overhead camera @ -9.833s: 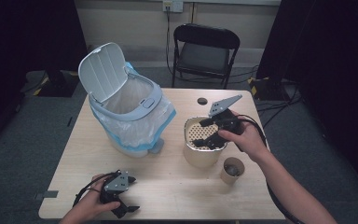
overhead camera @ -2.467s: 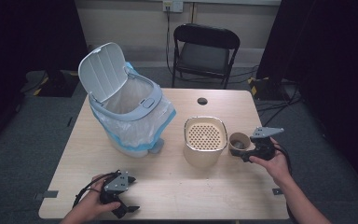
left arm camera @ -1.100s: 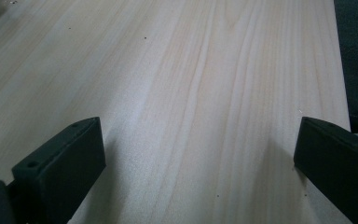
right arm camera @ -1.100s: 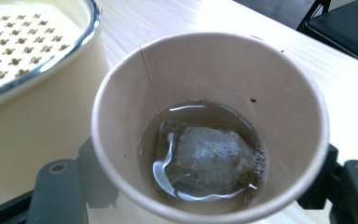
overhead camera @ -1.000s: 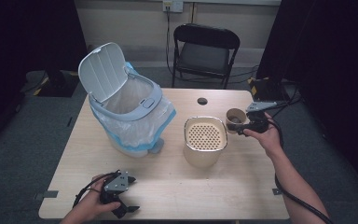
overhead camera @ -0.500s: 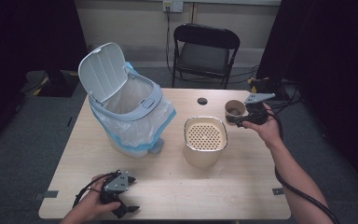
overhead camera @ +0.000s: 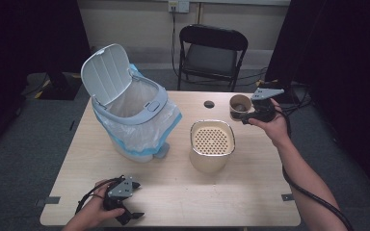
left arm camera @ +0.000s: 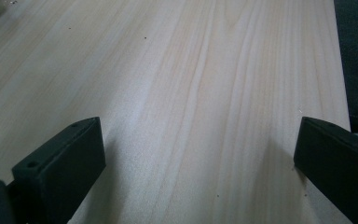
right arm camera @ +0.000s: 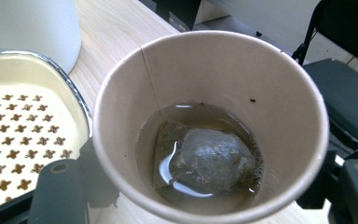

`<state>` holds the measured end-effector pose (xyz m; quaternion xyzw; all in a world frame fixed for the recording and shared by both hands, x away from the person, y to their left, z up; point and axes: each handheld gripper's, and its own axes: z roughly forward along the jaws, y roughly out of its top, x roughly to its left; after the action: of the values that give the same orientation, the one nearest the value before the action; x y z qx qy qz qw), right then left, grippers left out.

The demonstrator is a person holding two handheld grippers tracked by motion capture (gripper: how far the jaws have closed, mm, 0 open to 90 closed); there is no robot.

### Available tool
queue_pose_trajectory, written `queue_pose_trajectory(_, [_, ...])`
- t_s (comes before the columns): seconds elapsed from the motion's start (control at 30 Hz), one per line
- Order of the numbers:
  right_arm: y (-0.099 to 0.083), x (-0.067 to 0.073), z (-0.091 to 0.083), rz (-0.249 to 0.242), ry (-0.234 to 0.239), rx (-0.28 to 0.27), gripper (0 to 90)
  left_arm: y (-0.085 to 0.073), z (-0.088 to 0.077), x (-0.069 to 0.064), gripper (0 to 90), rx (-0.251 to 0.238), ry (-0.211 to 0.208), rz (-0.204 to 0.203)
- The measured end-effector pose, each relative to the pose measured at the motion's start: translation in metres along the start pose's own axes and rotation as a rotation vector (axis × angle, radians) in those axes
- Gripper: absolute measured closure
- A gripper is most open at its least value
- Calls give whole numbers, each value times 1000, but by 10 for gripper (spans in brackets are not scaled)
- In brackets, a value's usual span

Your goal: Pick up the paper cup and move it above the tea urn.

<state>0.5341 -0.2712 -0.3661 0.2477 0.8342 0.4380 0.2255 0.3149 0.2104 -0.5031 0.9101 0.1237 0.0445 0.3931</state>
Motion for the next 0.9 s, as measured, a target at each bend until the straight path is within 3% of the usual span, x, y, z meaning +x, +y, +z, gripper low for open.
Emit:
queue_pose_trajectory(0.2, [11,8,-5,-53,-18,-15,274,0,0,0,12,0,0,0])
queue_pose_trajectory(0.4, [20,19,-11,-136,-74,-43,276,0,0,0,12,-1,0,-1])
queue_pose_trajectory(0.67, [27,33,-14,-204,-78,-54,278,0,0,0,12,-1,0,-1])
queue_pose_trajectory(0.9, [30,49,-18,-345,-142,-33,283,0,0,0,12,-1,0,-1])
